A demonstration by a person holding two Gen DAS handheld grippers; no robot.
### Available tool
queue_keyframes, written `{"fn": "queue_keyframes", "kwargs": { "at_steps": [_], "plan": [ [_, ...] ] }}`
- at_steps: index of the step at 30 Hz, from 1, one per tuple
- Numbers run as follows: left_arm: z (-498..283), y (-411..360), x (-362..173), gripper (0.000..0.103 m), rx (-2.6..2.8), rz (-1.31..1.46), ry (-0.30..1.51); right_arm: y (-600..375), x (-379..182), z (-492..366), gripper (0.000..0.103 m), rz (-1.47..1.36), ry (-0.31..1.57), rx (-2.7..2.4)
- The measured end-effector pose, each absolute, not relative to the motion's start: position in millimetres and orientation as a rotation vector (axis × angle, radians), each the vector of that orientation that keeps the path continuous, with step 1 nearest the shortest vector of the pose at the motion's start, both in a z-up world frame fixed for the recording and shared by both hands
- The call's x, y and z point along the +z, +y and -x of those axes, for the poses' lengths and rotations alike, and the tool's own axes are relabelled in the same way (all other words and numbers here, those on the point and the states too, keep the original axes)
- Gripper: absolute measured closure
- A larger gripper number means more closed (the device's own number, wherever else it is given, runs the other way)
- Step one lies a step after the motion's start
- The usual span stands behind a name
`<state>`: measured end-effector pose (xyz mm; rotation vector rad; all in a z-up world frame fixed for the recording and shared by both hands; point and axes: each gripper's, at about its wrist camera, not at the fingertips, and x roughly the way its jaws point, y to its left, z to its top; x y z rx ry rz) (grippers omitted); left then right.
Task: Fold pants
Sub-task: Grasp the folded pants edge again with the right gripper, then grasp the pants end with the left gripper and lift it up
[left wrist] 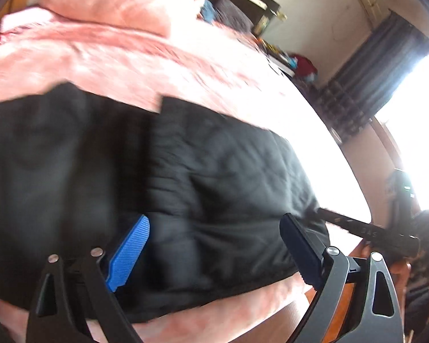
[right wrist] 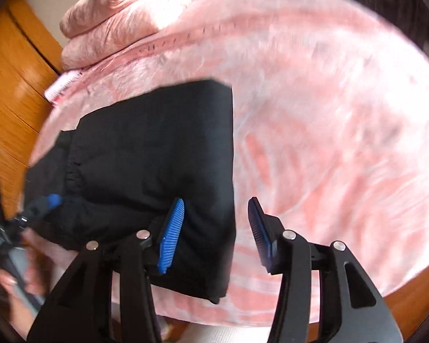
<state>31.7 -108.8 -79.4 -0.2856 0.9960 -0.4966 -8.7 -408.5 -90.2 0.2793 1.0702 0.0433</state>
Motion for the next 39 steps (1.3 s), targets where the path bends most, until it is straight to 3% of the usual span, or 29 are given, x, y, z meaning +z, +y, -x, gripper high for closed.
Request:
{"fn": "queue_keyframes", "kwargs": {
  "at_steps": [6,15,27,39],
  "plan": [
    [-17,-47,-79,0.010,-0.371,0.368,1.020,-339,-64,2,0.055,-0.273,1.022,0.276],
    [1,0,-77,0.010,-0.252,0.353,1.032,-211,-99,-33,0.062,-0.154,1.130,0.400],
    [20,92,-86,0.010,-0.065,0.452,1.009,-206,-109,-35,0.060,-0.204,1.150,0.403],
    [21,213,-137,0.016,0.104,0.811,0.995,-192,-112,-40,0.060,-0.210,1.148,0.401]
  ]
}}
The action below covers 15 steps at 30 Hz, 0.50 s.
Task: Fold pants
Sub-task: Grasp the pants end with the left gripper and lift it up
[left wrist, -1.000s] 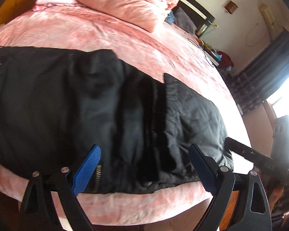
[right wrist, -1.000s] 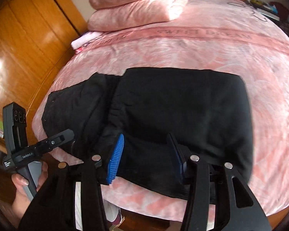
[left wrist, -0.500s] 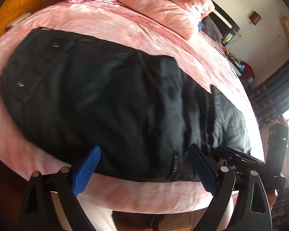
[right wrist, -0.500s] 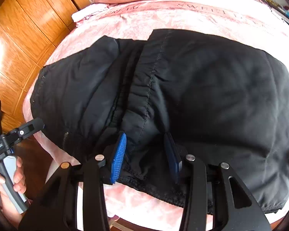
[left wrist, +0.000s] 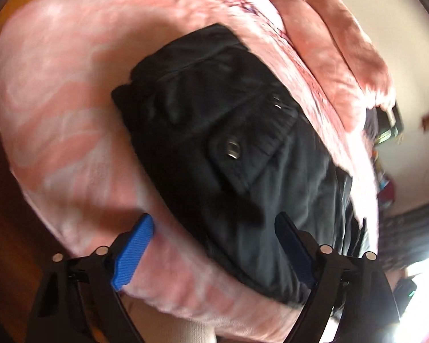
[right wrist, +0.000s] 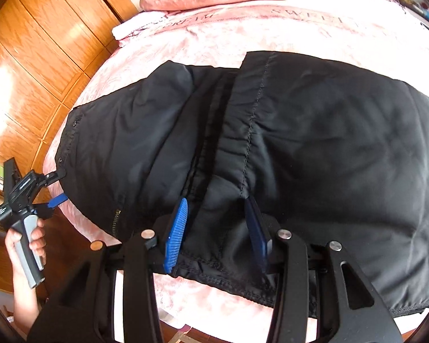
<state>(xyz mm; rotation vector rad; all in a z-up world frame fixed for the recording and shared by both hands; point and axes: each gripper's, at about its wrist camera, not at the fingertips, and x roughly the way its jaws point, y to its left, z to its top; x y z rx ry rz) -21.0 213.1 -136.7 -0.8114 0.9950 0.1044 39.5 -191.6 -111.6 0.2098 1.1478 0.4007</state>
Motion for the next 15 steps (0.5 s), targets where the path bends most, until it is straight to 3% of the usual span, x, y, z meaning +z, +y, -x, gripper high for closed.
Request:
{"fn": "queue_keyframes", "kwargs": {
  "at_steps": [11,13,15],
  "plan": [
    [7,224,-154,0.017,0.032,0.956,0.764,-189,-119,-39,0.057,-0.201,1.145,0.405],
    [1,222,-153,0.020,0.027,0.959,0.753,-189,-119,-39,0.057,-0.198,1.143,0.408],
    [-6,221,-153,0.031,0.023,0.978,0.738,-188,-121,-38,0.055,-0.199,1.143,0.410]
  ]
}}
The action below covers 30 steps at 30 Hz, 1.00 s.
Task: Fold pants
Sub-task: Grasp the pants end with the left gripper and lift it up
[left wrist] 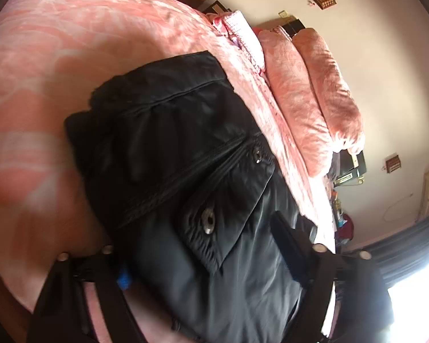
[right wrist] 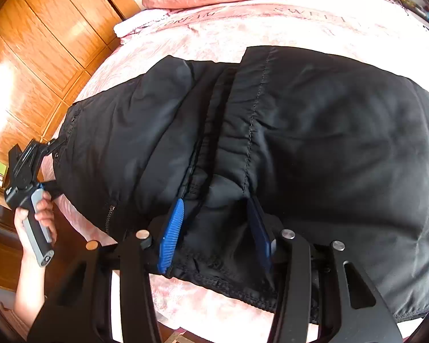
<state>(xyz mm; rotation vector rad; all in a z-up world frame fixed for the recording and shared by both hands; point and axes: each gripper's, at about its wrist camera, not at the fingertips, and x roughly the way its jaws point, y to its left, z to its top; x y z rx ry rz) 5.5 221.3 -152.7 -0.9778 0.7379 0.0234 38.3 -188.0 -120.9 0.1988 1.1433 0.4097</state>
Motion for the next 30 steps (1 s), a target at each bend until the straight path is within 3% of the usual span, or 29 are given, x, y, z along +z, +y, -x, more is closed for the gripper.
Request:
{"fn": "queue_keyframes", "kwargs": {
  "at_steps": [3,7,9,11,20,30],
  "plan": [
    [-17,230,-158,0.048,0.041,1.040,0.720,-188,-122,-38,0.053,-0.202,1.142,0.416],
    [-23,233,-163,0.061,0.041,1.101,0.722,-185,-123,-35,0.052,-0.181,1.132,0.422],
    [-19,235,-159,0.077,0.019,1.108,0.706,-185,-123,-35,0.051,-0.177,1.131,0.422],
    [-15,232,-149,0.083,-0.007,1.097,0.678,-185,-122,-34,0.050,-0.179,1.131,0.428],
    [-19,192,-74,0.085,-0.108,0.923,0.584,-189,-118,-31,0.049,-0.207,1.116,0.438],
    [-27,93,-8,0.085,-0.206,0.524,0.589,-222,-88,-8,0.048,-0.299,1.024,0.433]
  ]
}}
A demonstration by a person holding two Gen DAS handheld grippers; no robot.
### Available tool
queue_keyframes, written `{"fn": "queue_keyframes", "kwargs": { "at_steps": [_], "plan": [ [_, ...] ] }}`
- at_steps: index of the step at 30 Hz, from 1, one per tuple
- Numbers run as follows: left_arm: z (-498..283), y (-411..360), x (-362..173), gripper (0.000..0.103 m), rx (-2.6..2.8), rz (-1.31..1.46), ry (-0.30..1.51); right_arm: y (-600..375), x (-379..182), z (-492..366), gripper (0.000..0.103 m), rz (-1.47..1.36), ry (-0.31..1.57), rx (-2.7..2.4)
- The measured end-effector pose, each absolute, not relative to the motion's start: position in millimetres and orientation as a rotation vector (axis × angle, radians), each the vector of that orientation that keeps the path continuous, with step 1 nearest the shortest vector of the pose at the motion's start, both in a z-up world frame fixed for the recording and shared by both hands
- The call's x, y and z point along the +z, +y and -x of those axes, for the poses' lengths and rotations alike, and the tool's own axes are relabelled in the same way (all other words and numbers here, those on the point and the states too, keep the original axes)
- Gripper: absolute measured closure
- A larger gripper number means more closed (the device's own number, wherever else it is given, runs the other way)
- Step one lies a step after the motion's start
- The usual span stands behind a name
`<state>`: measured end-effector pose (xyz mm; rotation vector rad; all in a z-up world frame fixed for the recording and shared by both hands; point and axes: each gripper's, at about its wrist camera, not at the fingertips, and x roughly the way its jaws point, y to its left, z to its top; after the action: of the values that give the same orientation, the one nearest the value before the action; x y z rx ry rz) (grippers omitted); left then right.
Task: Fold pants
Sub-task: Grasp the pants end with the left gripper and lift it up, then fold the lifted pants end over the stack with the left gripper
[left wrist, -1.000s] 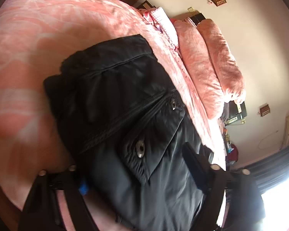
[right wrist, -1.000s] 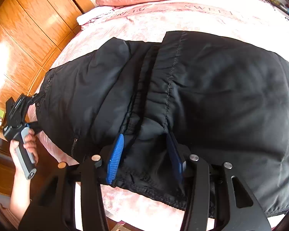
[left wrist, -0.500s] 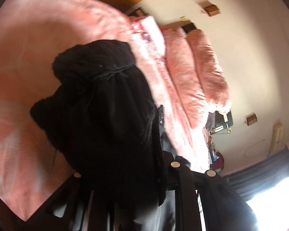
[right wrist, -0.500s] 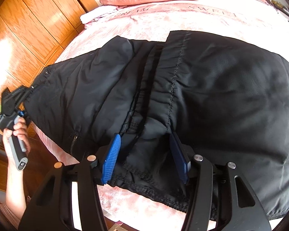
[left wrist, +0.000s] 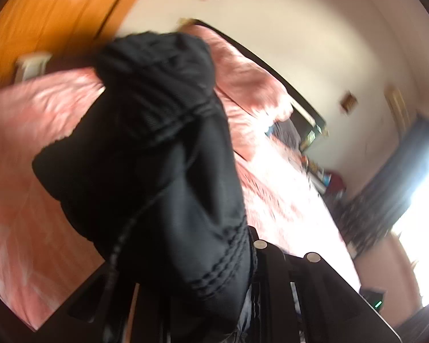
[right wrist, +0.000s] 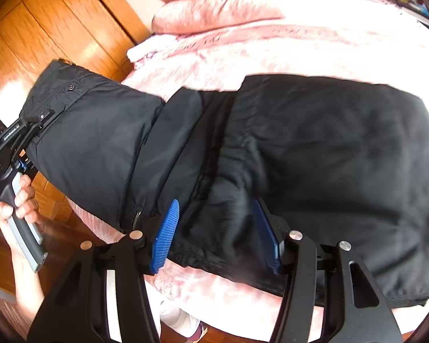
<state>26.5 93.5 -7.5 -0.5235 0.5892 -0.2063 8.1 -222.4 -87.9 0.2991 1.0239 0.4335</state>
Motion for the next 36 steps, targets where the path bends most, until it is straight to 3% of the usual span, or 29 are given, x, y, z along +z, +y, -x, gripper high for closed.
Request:
{"fn": "queue_keyframes", "kwargs": {
  "at_steps": [10,25,26,27,29,36],
  "plan": [
    [-45,5,-5,0.081,-0.277,0.198,0.644,-277,-87,4,0.048,-0.354,1.005,0.313],
    [-49,-78,-44,0.072,-0.384,-0.083,0.756,-304,-107,-3,0.049,-0.428,1.025,0.270],
    [-49,-82,-46,0.071,-0.383,-0.101,0.763,-304,-108,-5,0.049,-0.429,1.027,0.270],
    [-48,-86,-46,0.058,-0.391,-0.117,0.771,-305,-109,-5,0.049,-0.431,1.028,0.270],
    [-45,-89,-47,0.047,-0.459,-0.082,0.809,-305,-110,-6,0.049,-0.435,1.029,0.272],
    [-44,-101,-63,0.044,-0.536,-0.065,0.890,-308,-109,-5,0.050,-0.456,1.026,0.265]
  ]
}}
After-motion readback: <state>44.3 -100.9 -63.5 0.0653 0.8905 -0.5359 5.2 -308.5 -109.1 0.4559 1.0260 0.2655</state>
